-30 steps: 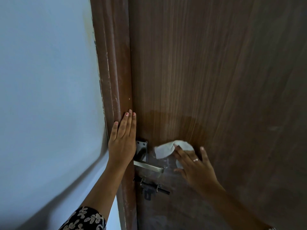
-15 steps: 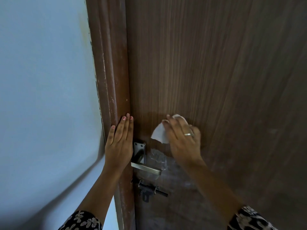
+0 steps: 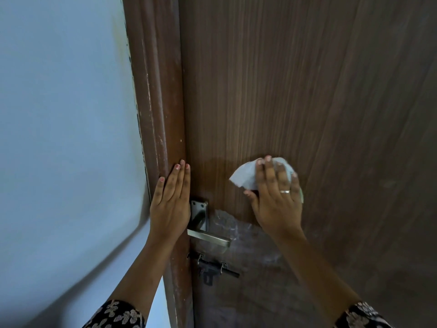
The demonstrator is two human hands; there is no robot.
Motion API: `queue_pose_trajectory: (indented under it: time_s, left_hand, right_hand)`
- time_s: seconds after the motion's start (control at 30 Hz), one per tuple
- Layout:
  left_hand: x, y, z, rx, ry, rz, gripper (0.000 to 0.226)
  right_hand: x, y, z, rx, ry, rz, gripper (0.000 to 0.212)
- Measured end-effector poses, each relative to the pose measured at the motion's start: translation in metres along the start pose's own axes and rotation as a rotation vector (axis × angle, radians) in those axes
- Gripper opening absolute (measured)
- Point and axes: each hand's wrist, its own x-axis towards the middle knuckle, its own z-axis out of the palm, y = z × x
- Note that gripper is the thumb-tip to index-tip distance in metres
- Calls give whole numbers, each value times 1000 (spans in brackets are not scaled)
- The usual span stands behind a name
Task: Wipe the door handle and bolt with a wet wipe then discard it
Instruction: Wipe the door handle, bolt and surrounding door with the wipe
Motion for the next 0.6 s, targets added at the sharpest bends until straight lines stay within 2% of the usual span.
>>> queue_pose_trajectory:
  time_s: [0.23, 0.3, 0.4, 0.6]
  left_hand:
    - [-7, 1, -3, -45, -54, -3, 64]
    - [-13, -2, -3, -60, -79, 27, 63]
    - [-28, -8, -3, -83, -109, 80, 62]
    - [-51, -12, 1, -180, -182, 111, 56]
  right_hand:
    - [-39, -29, 25, -52, -296, -732, 61]
    - [-55, -23, 28, -92, -354, -855, 60]
    - [-68, -8, 31, -111, -313, -897, 61]
    - [-43, -19, 37, -63, -185, -650, 56]
